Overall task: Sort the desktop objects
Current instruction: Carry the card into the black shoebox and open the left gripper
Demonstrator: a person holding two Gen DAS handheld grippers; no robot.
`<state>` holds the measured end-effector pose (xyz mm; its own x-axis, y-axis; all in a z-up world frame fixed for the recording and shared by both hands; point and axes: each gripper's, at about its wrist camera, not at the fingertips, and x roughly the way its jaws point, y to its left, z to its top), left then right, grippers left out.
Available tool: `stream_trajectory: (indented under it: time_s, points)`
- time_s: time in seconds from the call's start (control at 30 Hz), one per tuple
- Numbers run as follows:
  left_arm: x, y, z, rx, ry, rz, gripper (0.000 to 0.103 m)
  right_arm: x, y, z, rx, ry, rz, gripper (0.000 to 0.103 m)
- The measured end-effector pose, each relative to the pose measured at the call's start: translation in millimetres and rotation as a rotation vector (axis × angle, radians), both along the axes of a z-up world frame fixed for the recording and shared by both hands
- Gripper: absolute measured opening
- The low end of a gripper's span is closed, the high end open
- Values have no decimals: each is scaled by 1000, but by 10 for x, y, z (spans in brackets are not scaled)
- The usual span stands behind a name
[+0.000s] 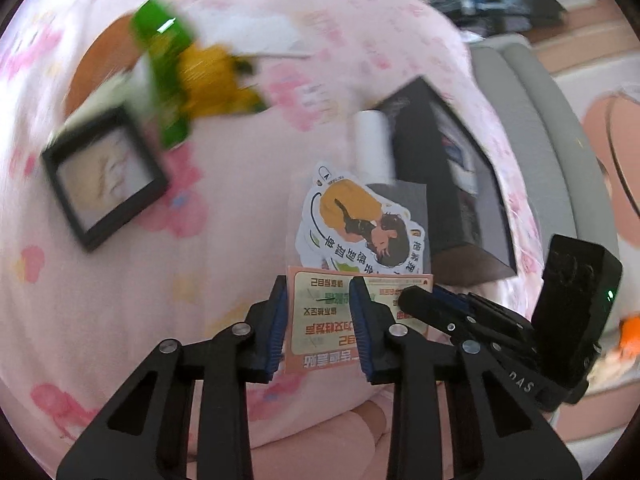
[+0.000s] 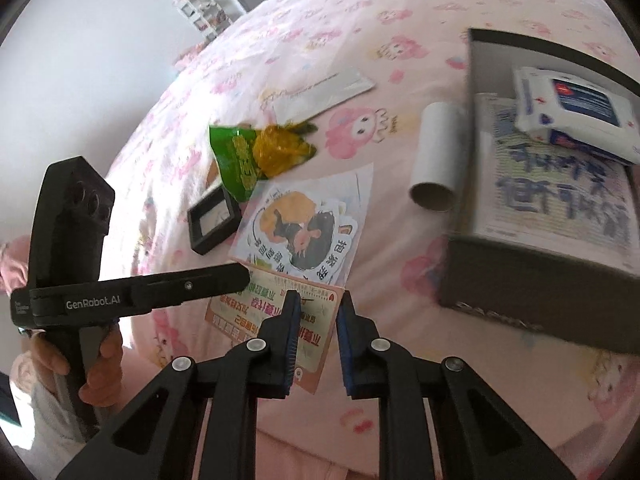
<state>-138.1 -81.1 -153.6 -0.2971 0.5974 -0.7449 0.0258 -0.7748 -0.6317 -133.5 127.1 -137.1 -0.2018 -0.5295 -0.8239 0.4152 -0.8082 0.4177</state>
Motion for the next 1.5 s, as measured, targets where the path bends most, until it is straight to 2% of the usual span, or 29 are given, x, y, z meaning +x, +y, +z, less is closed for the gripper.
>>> stream_trajectory:
  time_s: [0.1, 0.2, 0.37, 0.47, 0.63, 0.77, 0.9, 1.03, 1.13, 1.2, 1.27, 1.33, 1.5]
  points:
    - [-31, 178, 257, 14, 75, -29, 29, -22, 238, 203, -45, 19, -39, 15]
    - [-171, 432, 407, -2, 107, -47, 29, -142, 461, 470, -72, 69, -84, 15]
    - [-579, 978, 619, -4, 156, -114, 29, -456, 871, 836, -54, 161, -160, 15]
    - [-824, 1264, 657, 7, 170, -144, 29, -634, 1114, 902, -31, 179, -202, 15]
    - [-1113, 1694, 488, -25, 129, -188, 29, -888, 1503, 701, -43, 125, -299, 15]
    - [-1158, 1917, 314, -116, 95, -211, 29, -1028, 1611, 409, -8, 42, -330, 15]
    - [-1123, 2016, 287, -205, 97, -225, 29, -1125, 1598, 179, 10, -43, -327, 16]
    - [-1099, 2062, 308, -308, 90, -212, 29, -1135, 1519, 167, 23, -46, -308, 18]
    - [-1093, 2122, 282, -351, 86, -216, 35, -1139, 1528, 152, 14, -57, -315, 18]
    - [-1069, 2167, 282, -367, 84, -221, 44, -1145, 1562, 124, 7, -65, -326, 18]
    - [-1039, 2251, 279, -402, 96, -242, 48, -1157, 1565, 108, 26, -62, -330, 18]
    - [-1014, 2303, 275, -441, 97, -248, 48, -1169, 1570, 86, 42, -64, -333, 18]
    - [-979, 2288, 285, -439, 85, -233, 48, -1169, 1627, 105, 54, -55, -356, 18]
